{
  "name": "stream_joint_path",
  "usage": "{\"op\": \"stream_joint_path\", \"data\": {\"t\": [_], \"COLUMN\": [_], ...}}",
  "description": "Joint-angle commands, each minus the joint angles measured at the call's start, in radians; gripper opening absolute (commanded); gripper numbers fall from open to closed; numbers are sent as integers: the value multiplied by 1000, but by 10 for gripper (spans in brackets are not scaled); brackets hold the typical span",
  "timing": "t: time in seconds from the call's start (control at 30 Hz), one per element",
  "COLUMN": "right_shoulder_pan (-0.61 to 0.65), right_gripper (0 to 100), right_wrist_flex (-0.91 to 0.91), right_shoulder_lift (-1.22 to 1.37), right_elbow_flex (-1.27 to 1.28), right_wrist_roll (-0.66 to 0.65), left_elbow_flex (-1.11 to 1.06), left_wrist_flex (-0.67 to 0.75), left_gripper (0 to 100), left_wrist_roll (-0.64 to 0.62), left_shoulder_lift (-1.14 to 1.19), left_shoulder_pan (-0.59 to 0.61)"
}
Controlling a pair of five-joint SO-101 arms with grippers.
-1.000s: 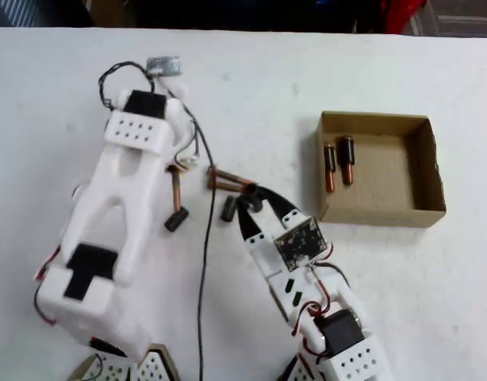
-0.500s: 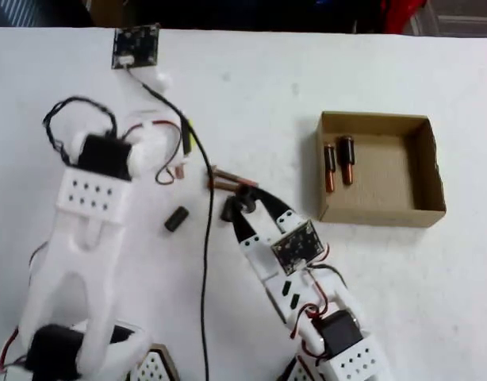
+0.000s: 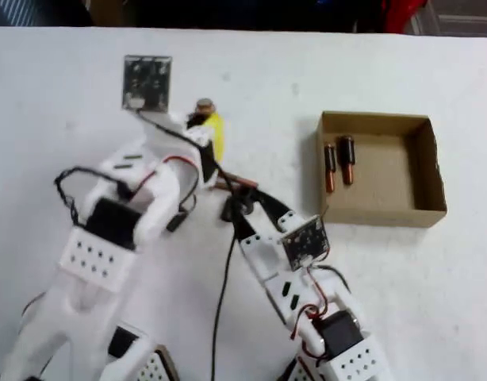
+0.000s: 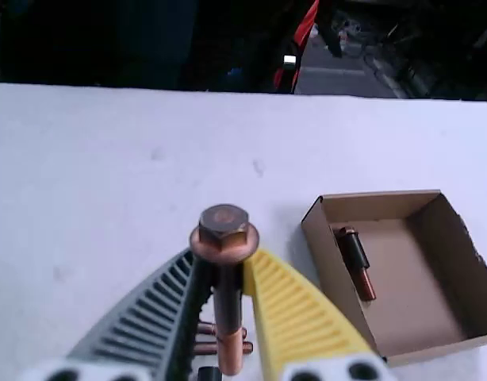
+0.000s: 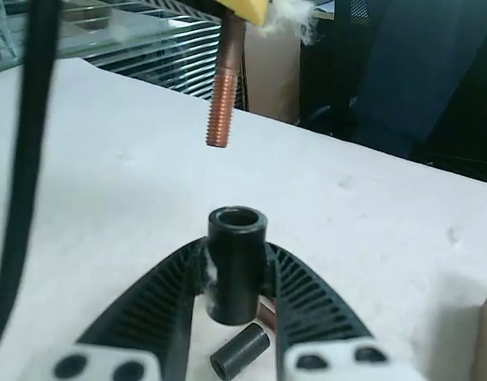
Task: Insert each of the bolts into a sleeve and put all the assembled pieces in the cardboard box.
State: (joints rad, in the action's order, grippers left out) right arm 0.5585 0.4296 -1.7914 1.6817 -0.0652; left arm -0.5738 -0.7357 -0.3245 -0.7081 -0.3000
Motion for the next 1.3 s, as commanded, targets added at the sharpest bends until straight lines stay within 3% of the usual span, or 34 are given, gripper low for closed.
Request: {"op": "stream_joint_path", "data": {"t": [0.0, 0.33, 0.63, 0.73, 0.93, 1.27], "right_shoulder_pan": [4, 10, 10, 10, 8, 7], "right_gripper": [17, 17, 17, 17, 17, 17], "right_wrist_flex": [2, 2, 2, 2, 2, 2], "right_shoulder_lift": [-12, -12, -12, -12, -12, -12], "right_elbow_flex": [9, 9, 9, 9, 9, 9], "right_wrist_roll": [17, -43, -51, -54, -54, -54], "left_elbow_flex": [-83, -339, -437, -462, -476, -512], "left_wrist_flex": [130, 321, 322, 321, 319, 328], "left_gripper": [24, 24, 24, 24, 24, 24], "left_wrist_roll": [8, 8, 8, 8, 115, 115], "left_shoulder_lift": [-157, -403, -499, -512, -538, -539], "left_shoulder_pan": [-13, -114, -117, -168, -216, -220]}}
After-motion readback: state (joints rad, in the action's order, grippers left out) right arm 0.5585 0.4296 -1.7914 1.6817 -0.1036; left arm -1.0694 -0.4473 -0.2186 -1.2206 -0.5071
